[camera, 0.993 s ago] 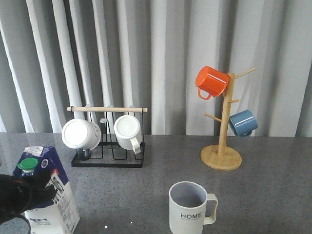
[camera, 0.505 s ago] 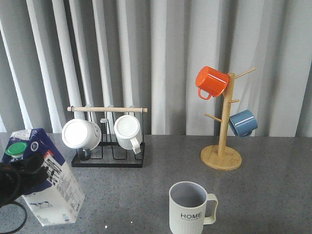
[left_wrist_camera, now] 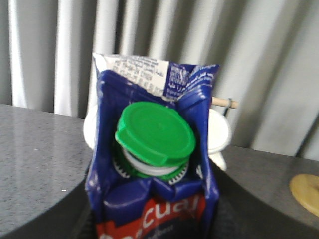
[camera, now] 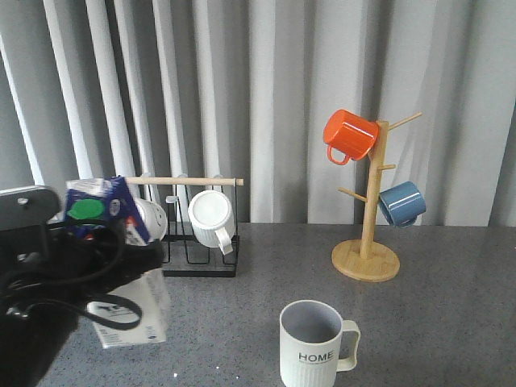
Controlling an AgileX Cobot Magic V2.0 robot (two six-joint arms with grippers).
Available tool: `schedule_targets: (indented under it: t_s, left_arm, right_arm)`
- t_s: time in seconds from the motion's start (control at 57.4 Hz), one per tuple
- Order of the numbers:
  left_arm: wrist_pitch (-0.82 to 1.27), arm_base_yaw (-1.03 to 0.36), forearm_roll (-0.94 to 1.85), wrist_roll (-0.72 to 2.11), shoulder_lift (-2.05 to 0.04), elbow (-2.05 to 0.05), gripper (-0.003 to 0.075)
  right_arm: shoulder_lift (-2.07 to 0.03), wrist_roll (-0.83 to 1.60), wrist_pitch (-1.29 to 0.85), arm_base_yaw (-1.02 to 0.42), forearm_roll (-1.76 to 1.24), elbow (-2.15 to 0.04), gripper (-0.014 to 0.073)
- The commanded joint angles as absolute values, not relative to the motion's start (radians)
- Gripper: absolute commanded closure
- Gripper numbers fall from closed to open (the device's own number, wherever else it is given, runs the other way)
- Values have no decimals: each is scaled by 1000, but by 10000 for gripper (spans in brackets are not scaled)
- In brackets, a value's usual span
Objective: Place milk next to cup
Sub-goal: 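Lift the milk carton with the left gripper toward the white mug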
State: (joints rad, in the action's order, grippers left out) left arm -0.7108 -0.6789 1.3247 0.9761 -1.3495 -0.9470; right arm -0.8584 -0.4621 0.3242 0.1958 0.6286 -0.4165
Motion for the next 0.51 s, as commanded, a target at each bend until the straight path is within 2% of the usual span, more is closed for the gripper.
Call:
schedule_targets:
  t_s: [0.0, 0.122, 0.488]
  left_arm:
    - [-808, -752, 1330, 999, -1367, -1023, 640]
    - [-956, -823, 1446, 1035, -1437, -1084, 640]
    - [-972, -931, 1462, 1113, -1611, -1208, 640]
  right_arm:
    - [-855, -452, 387, 203, 624, -441, 599]
    - [-855, -452, 387, 203, 624, -441, 599]
    - [-855, -452, 387, 203, 624, -441, 599]
